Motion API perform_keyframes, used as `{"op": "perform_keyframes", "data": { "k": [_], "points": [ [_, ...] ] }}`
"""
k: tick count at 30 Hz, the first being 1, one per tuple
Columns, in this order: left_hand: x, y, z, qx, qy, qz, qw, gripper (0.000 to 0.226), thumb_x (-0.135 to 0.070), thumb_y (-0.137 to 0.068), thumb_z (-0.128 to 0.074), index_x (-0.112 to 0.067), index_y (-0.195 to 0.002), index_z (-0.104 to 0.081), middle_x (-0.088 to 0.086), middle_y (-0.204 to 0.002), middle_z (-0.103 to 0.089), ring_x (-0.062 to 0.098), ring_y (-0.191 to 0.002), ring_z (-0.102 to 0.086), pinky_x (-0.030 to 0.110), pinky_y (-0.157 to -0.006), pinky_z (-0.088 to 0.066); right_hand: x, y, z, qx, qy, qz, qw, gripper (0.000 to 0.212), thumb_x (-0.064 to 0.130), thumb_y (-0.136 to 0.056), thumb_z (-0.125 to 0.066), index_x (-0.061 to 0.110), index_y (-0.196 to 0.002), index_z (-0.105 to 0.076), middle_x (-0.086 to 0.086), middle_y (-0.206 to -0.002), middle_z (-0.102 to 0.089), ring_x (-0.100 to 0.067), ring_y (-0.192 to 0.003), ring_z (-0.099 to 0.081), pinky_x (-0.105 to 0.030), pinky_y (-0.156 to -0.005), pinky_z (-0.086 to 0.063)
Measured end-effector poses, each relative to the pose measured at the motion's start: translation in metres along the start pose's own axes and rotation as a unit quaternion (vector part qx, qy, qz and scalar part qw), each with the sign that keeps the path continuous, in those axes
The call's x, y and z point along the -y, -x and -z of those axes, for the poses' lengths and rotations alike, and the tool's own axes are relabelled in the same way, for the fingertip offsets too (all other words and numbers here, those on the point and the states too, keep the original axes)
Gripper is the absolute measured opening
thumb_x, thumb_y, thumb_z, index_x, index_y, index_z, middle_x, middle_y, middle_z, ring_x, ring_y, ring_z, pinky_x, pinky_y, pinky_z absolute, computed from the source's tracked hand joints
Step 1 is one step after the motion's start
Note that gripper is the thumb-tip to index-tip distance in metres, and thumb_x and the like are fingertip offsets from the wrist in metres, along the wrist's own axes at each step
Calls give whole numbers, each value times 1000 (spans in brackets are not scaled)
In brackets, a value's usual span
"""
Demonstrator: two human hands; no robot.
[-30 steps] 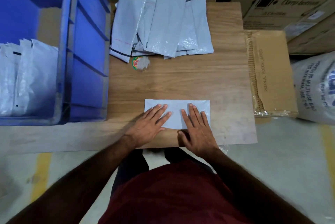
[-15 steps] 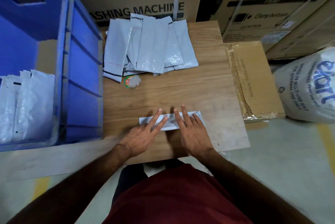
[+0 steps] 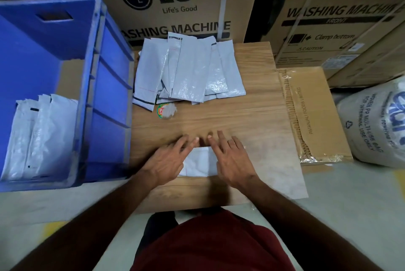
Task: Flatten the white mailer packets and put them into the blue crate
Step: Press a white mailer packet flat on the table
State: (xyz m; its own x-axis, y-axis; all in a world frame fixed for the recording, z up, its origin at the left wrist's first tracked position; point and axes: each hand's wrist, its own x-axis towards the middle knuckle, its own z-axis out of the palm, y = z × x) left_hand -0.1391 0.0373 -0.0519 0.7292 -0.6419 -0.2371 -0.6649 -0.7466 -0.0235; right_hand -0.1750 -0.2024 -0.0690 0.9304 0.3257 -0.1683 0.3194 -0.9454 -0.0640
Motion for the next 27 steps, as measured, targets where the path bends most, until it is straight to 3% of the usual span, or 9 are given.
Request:
{"op": "perform_keyframes", "data": {
  "k": [3,5,8,12,18,21,27],
  "points": [
    [-12,-4,-20,-10,34,94,995,73,-25,-90,-52,-13,-158,-31,18,-160,-34,33,-129,-53,44,-109,-41,13,-1,-15,3,-43,-35,998,74,25,-80,-65,9,-150,-47,-24,-153,-43,-42,-137,-45,-55,-118,-33],
    [-26,0,-37,-29,81,132,988,62,-29,-94,-40,-10,-153,-42,20,-160,-34,36,-141,-43,49,-117,-35,25,7,-29,2,-85,-51,995,65,28,-89,-53,9,-151,-45,-22,-157,-38,-39,-144,-38,-53,-120,-31],
    [-43,15,-68,-18,118,121,985,63,-38,-101,-34,-11,-158,-33,16,-167,-19,33,-153,-25,48,-121,-26,31,18,-50,8,-112,-58,992,62,33,-100,-34,11,-158,-32,-21,-166,-20,-36,-154,-21,-51,-124,-19],
    [-45,17,-88,-21,120,120,985,67,-42,-101,-36,-13,-160,-25,14,-169,-11,31,-156,-14,47,-123,-20,27,18,-67,-6,-128,-41,991,63,33,-103,-31,12,-162,-20,-17,-169,-8,-31,-157,-5,-50,-126,-8],
    [-58,12,-87,-43,127,151,979,69,-39,-99,-37,-9,-160,-26,21,-167,-15,36,-155,-16,53,-122,-21,28,18,-67,1,-170,-46,984,65,34,-104,-29,14,-163,-13,-13,-170,2,-27,-158,4,-51,-126,-7],
    [-74,2,-85,-49,129,111,984,68,-38,-100,-36,-9,-160,-23,21,-167,-13,36,-155,-13,55,-122,-20,15,26,-64,-11,-183,-47,982,67,33,-101,-30,13,-163,-12,-14,-170,2,-27,-158,6,-50,-127,-6],
    [-83,-3,-85,-38,122,124,984,70,-39,-99,-37,-12,-161,-20,16,-169,-9,32,-156,-10,53,-124,-18,1,36,-73,0,-181,-45,982,70,29,-100,-35,16,-163,-9,-12,-170,4,-27,-158,6,-55,-124,-15]
  ]
}}
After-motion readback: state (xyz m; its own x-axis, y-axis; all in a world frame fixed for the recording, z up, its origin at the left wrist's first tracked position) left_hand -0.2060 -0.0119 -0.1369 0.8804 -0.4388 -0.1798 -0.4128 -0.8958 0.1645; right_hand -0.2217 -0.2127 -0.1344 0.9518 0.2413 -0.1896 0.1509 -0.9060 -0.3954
